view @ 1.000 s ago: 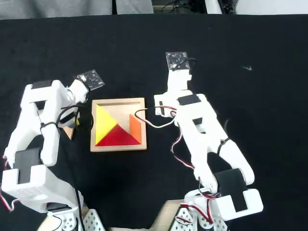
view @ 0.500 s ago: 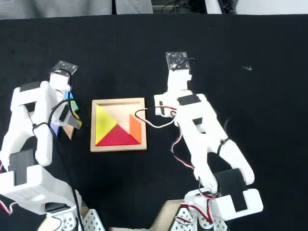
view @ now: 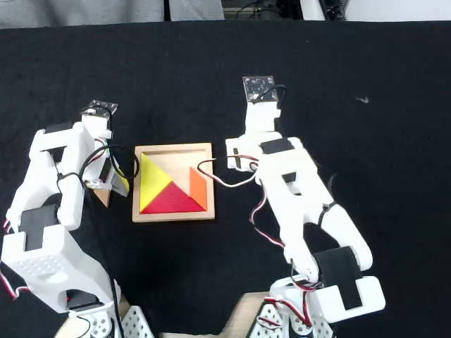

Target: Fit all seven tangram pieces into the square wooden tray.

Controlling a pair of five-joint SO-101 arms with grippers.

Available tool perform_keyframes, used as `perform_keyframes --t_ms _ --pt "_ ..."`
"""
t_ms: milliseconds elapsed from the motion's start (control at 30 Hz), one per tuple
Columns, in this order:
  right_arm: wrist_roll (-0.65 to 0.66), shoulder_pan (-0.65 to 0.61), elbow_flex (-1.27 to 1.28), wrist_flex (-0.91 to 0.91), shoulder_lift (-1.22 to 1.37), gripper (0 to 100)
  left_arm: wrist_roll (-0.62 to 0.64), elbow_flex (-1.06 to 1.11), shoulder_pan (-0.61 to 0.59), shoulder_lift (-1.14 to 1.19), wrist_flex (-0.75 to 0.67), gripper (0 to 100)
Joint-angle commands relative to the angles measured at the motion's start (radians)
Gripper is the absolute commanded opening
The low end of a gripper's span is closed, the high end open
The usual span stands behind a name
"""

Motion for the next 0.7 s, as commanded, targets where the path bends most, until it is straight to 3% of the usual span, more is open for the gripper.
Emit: perform_keyframes --t_ms 0,300,500,667 --pt "0.014 0.006 -0.008 -0.017 -0.047 2.2 0.008 -0.044 -0.041 -0.003 0.005 27" --pt "0.014 0.006 -0.008 -0.017 -0.047 2.2 0.015 -0.022 -0.073 -0.003 0.043 27" --pt "0.014 0.006 -0.008 -0.017 -0.047 2.2 0.160 -0.013 -0.079 0.000 0.052 27" --pt "0.014 0.006 -0.008 -0.017 -0.047 2.2 0.183 -0.016 -0.074 0.002 0.048 26"
